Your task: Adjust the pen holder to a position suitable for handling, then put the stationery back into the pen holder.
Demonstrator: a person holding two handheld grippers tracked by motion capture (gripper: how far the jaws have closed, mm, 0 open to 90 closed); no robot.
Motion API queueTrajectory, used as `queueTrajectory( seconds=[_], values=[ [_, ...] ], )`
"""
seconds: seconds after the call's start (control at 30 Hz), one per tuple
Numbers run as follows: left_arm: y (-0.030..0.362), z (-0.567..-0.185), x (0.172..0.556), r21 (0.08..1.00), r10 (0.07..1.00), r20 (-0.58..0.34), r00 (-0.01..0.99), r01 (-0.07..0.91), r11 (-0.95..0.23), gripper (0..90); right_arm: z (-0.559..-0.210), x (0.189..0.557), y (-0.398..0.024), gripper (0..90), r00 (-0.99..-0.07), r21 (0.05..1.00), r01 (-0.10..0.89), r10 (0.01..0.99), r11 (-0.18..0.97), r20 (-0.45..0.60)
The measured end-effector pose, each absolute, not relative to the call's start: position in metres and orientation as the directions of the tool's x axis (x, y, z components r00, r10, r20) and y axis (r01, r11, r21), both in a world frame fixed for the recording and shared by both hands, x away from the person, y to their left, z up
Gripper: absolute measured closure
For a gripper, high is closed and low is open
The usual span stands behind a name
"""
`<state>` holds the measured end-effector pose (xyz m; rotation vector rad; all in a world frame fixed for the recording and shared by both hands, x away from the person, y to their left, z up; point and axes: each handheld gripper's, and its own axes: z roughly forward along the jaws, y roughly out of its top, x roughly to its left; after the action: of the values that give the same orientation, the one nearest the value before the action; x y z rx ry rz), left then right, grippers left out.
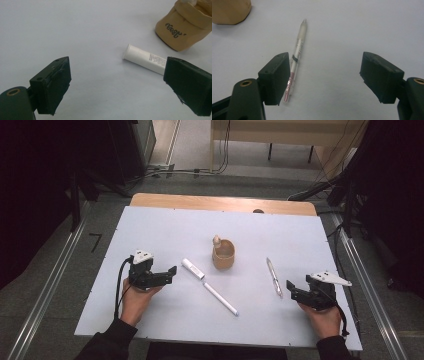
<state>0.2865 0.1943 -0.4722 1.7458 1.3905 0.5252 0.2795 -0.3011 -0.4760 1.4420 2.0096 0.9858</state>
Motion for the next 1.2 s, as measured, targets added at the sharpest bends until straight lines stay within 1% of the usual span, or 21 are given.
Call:
queueTrajectory(
  seconds=[0.23, 0.83, 0.93, 1.2],
  values=[
    [0.2, -0.471, 0.285, 0.813, 0.945, -0.171, 0.28, 0.582, -0.025, 7.4, -0.476, 0.28, -0.3, 22.8, -0.336, 0.778, 0.6, 0.941, 0.187, 0.032],
    [0.207, -0.475, 0.286, 0.806, 0.953, -0.161, 0.255, 0.592, -0.022, 7.4, -0.476, 0.291, -0.288, 23.3, -0.361, 0.768, 0.605, 0.932, 0.208, 0.032],
    [0.21, -0.476, 0.288, 0.804, 0.957, -0.165, 0.238, 0.594, -0.009, 7.4, -0.476, 0.293, -0.286, 24.2, -0.365, 0.766, 0.606, 0.931, 0.215, 0.028],
    [0.211, -0.477, 0.289, 0.802, 0.959, -0.161, 0.235, 0.597, -0.012, 7.4, -0.474, 0.301, -0.285, 26.0, -0.352, 0.753, 0.627, 0.935, 0.198, 0.047]
  ],
)
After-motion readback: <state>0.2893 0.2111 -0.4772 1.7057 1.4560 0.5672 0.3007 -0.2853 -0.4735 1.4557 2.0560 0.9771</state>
